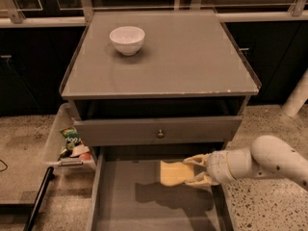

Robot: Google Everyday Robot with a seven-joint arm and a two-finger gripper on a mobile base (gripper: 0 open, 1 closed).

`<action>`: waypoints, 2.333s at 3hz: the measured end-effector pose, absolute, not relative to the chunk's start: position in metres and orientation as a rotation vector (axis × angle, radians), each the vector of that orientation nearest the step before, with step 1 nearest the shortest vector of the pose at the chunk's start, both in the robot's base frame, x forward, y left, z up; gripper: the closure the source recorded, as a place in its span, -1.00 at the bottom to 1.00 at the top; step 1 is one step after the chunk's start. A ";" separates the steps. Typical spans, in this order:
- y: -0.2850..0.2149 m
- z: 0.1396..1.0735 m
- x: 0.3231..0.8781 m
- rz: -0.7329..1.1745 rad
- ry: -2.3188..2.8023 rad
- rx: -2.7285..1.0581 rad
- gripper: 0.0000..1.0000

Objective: Pick sponge from middle drawer and place on counter

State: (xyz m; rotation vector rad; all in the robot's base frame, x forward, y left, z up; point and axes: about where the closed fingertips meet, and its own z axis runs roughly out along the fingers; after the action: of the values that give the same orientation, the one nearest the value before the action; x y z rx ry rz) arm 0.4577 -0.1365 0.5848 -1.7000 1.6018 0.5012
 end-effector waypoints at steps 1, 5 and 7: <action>-0.144 0.658 0.443 0.388 1.546 -1.721 1.00; -0.139 0.774 0.469 0.249 1.358 -1.816 1.00; -0.140 0.895 0.522 0.190 1.228 -1.857 1.00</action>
Offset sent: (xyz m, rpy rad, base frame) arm -0.0122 -0.0046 0.0590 -0.0177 -0.0790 0.0050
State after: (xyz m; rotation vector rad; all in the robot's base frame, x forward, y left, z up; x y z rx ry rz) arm 0.5219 -0.1402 0.8950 -1.8566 1.2283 0.1899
